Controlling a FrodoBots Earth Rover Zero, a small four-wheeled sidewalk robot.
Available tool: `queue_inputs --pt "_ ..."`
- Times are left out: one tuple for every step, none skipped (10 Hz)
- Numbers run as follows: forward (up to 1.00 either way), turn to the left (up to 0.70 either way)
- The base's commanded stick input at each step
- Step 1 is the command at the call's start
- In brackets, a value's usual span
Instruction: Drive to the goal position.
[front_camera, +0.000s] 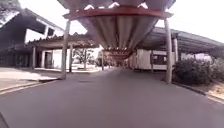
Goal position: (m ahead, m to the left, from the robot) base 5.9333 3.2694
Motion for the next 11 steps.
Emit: queue_inputs --pt "0.5 0.0" --pt "0.5 0.0" --pt "0.5 0.0" --pt "0.5 0.0" --pt "0.5 0.0" --pt "0.5 0.0" --pt "0.5 0.5" --pt "0.5 0.5" --pt "0.5 0.38" --pt "0.5 0.15" --pt "0.5 0.0"
